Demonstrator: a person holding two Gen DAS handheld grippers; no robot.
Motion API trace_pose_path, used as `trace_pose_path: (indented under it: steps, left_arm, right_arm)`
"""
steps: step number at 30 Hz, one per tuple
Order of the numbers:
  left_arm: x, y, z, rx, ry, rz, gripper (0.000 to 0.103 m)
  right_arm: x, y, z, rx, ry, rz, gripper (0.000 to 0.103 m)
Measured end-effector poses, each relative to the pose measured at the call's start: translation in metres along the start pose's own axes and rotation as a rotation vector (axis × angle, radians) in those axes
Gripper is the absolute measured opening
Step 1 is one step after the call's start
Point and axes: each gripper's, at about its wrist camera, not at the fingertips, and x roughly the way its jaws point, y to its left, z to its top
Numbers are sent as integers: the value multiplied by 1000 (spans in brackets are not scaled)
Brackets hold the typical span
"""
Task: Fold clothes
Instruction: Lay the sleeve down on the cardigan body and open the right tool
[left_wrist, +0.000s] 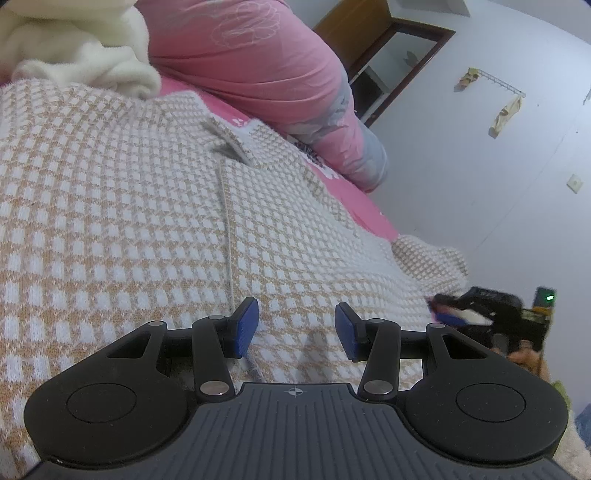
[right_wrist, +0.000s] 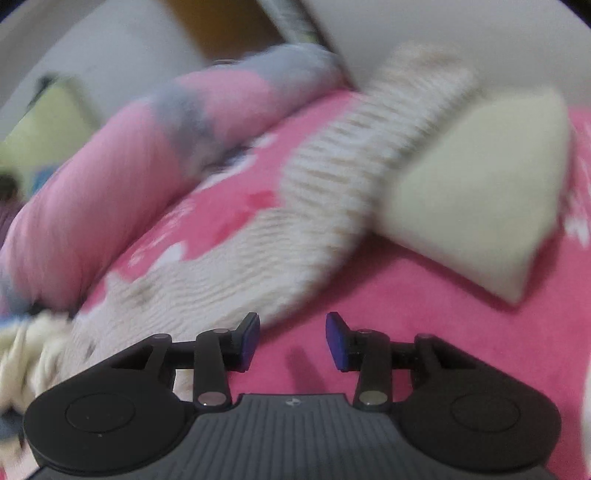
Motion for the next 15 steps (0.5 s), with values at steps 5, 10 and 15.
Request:
trace_pose_path:
  steps: [5, 10, 15]
  left_arm:
    - [1, 1, 0, -4, -1, -2, 46]
    - [0, 2, 1, -14, -2, -9, 46]
    - [-1, 5, 1, -31, -5, -20, 46]
  right_arm:
    - [-23, 70, -11, -346, 36, 194, 43]
    - [-3, 105, -46, -620, 188, 308, 43]
    - [-7, 71, -58, -665, 254, 164, 41]
